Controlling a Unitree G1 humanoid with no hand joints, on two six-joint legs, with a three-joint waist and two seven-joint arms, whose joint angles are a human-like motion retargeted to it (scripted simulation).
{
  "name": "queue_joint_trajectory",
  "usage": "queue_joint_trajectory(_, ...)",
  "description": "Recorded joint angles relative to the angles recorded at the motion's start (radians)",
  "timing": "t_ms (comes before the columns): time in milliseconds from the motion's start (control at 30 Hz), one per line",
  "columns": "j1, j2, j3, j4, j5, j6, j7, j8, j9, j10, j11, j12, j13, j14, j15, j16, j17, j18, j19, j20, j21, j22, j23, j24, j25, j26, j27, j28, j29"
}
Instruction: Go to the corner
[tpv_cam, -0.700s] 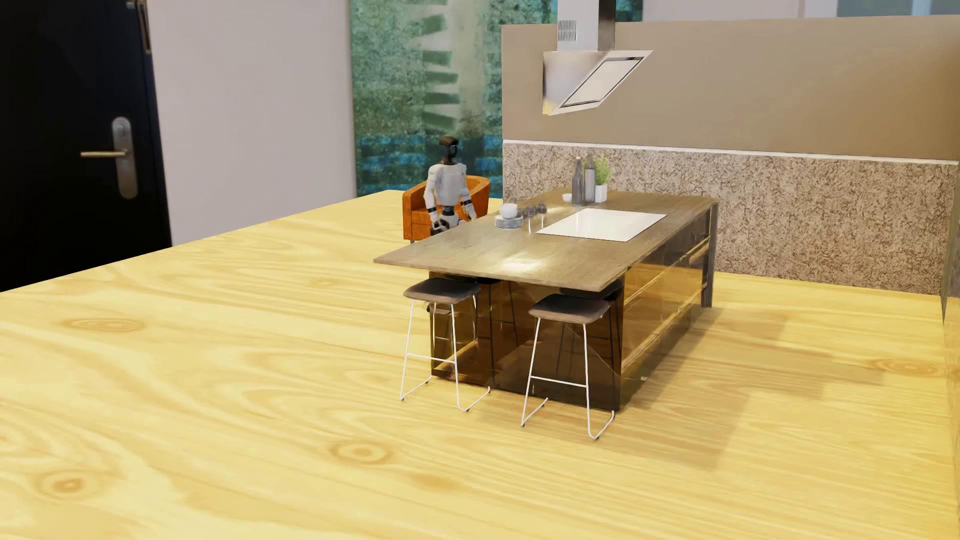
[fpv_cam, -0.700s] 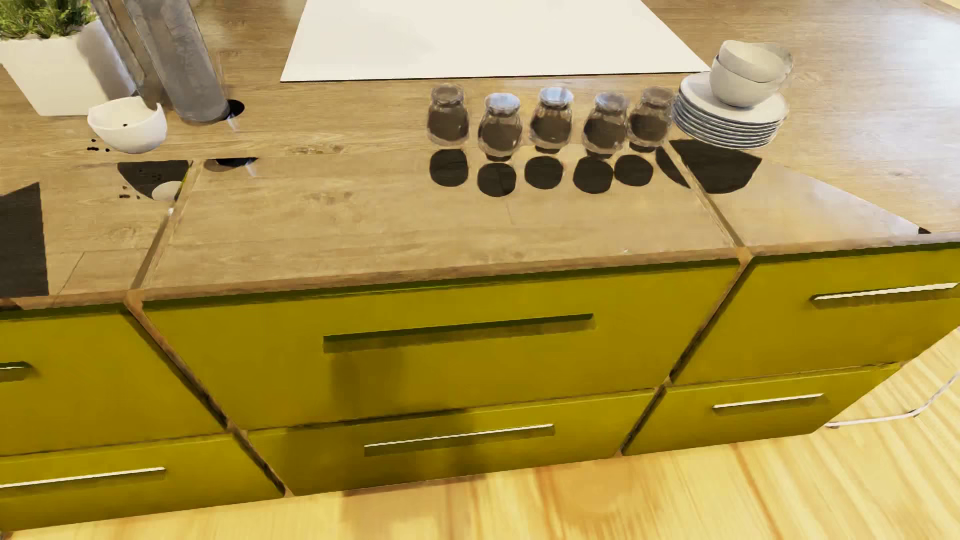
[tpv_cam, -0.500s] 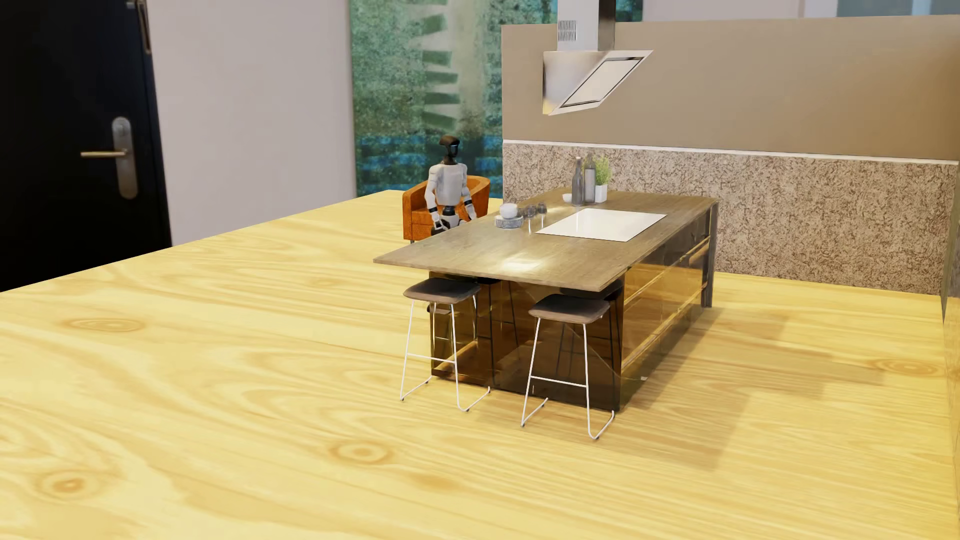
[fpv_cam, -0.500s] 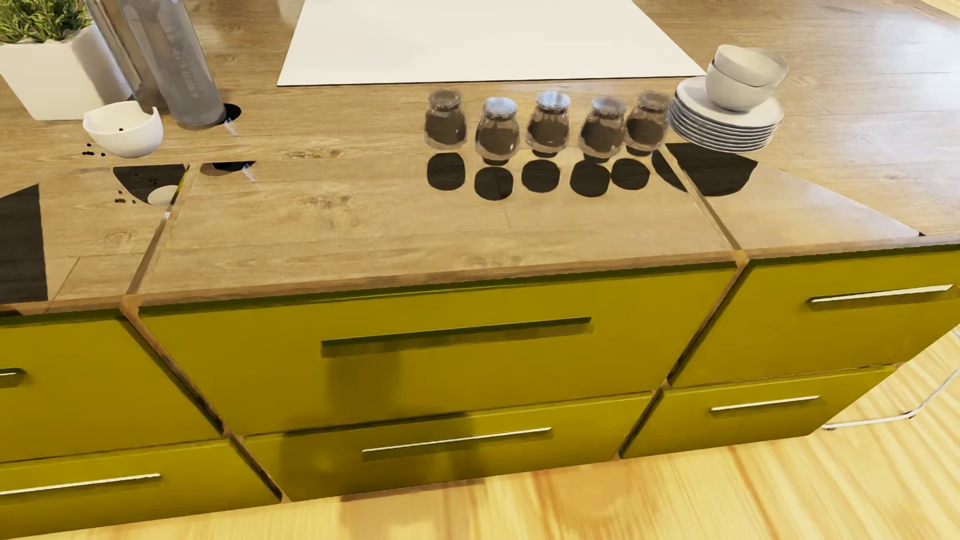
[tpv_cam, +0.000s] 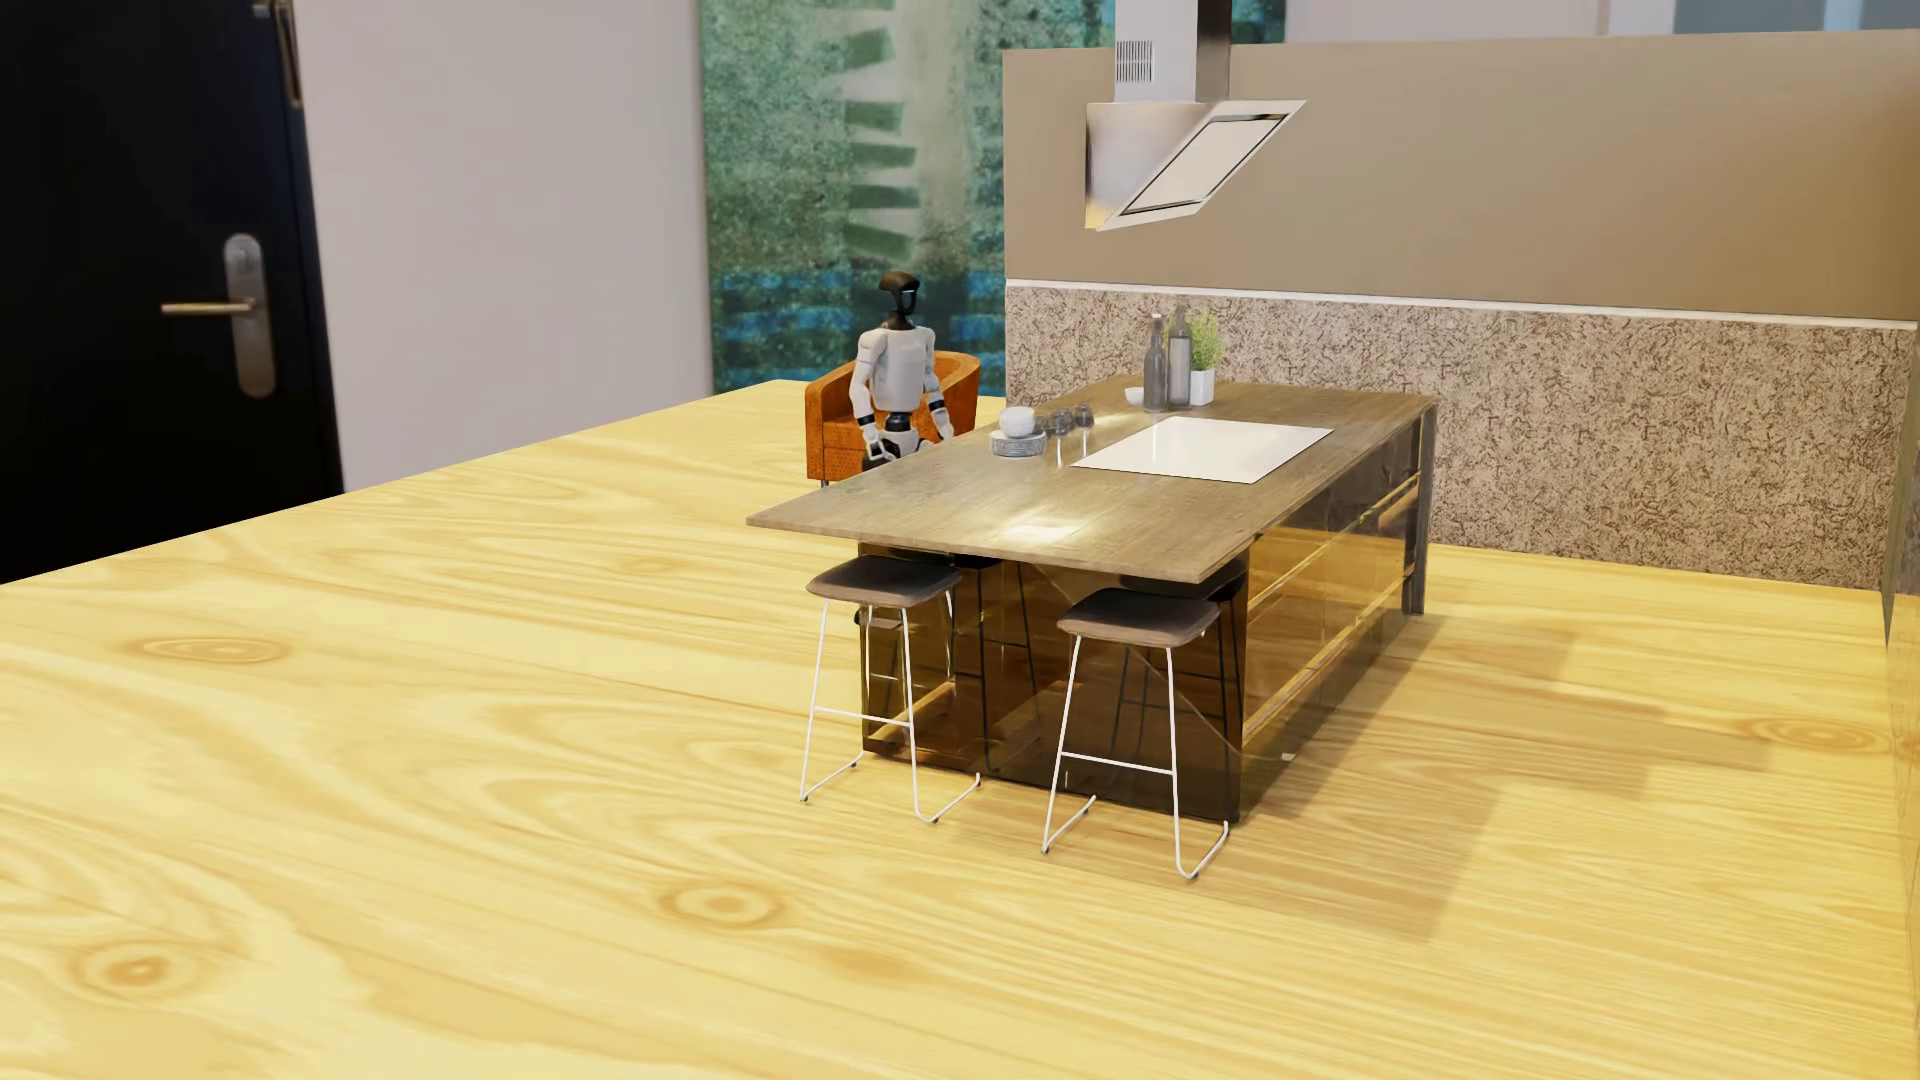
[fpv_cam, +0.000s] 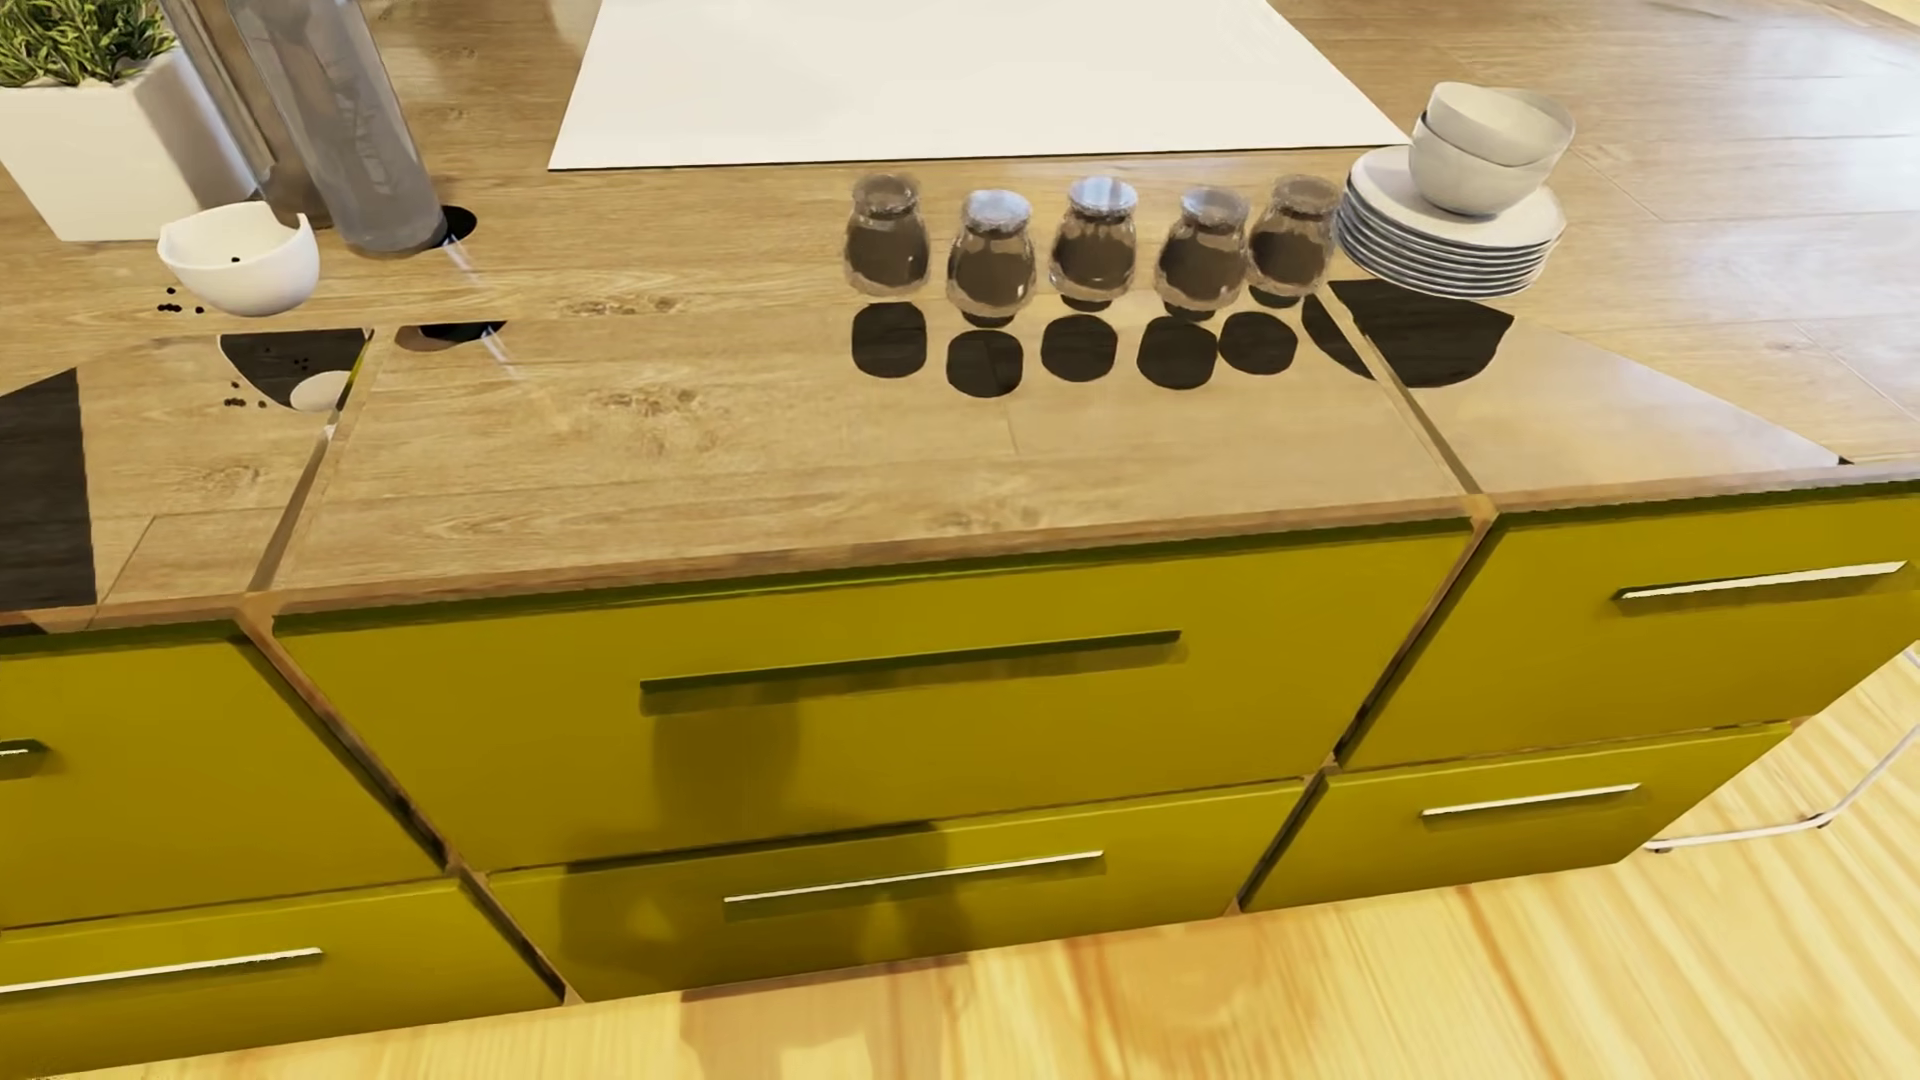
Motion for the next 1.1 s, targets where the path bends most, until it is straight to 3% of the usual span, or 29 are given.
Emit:
queue_joint_trajectory(500, 0.004, 0.007, -0.014, 0.006, 0.006, 0.009, 0.0, 0.0, -0.011, 0.002, 0.001, 0.011, -0.005, -0.008, 0.0, -0.012, 0.002, 0.0, 0.0, 0.012, -0.035, -0.003, 0.026, 0.0, 0.0, 0.0, 0.0, 0.0, 0.0)
queue_joint_trajectory(1100, 0.009, 0.015, -0.071, 0.0, 0.01, 0.031, 0.0, 0.0, -0.004, -0.003, -0.024, -0.022, -0.049, -0.004, 0.031, -0.019, -0.022, 0.0, 0.0, -0.055, 0.033, 0.016, 0.051, 0.0, 0.0, 0.0, 0.0, 0.0, 0.0)
